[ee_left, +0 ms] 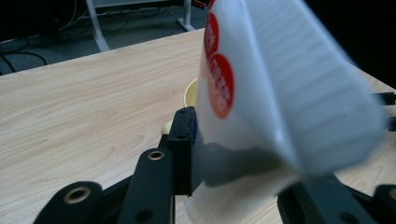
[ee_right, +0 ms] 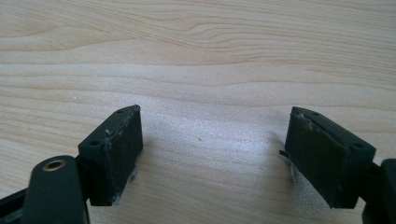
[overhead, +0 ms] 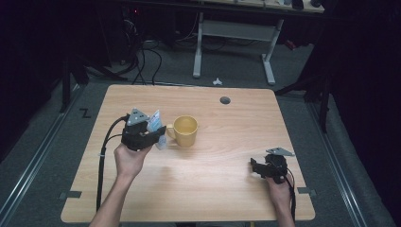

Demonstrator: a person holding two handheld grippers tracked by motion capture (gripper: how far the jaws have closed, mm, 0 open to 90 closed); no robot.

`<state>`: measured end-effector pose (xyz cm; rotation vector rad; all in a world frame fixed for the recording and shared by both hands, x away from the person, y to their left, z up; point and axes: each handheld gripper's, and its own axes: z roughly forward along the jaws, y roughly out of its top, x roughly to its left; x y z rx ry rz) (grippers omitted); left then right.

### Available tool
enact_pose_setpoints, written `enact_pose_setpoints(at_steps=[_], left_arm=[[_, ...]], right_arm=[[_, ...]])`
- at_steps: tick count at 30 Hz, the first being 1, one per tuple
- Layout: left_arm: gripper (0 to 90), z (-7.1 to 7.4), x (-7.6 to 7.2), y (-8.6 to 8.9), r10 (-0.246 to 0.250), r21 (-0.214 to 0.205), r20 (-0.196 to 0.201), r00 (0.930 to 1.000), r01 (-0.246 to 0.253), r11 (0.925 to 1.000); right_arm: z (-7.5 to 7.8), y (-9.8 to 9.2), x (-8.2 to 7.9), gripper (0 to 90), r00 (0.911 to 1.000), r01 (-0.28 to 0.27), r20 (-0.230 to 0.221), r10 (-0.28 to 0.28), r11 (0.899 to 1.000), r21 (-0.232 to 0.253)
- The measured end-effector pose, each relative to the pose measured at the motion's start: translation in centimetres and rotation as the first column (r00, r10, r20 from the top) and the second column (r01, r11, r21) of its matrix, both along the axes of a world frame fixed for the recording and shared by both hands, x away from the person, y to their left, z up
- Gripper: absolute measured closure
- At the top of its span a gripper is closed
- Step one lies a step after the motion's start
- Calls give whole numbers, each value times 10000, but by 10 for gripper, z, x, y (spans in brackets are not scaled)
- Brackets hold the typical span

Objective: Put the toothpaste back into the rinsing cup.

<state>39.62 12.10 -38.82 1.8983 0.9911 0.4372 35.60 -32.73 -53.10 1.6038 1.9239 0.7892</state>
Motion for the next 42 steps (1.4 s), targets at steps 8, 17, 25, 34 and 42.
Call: enact_pose_setpoints(at_steps=[8, 17, 25, 34, 42], left_arm=[[666, 9, 3, -5, -154, 3, 159, 9998, 154, 9999], [666, 15, 8, -13, -335, -93, 182, 9993, 337, 9994], [666, 21, 15, -20, -470, -34, 205, 9987, 471, 9989], [666, 27, 23, -31, -640, 172, 273, 9976, 636, 9978], [666, 30, 30, -38, -649, 188, 311, 9974, 643, 9978]], right_arm=[[0, 0, 0, 194, 10000, -9, 11, 9, 10000, -7], [0, 0, 0, 194, 10000, -33, 27, 34, 10000, -36], [0, 0, 0, 194, 10000, -20, 19, 20, 10000, -22], [0, 0, 0, 194, 10000, -21, 17, 21, 10000, -21], [0, 0, 0, 194, 10000, -27, 21, 27, 10000, -26]])
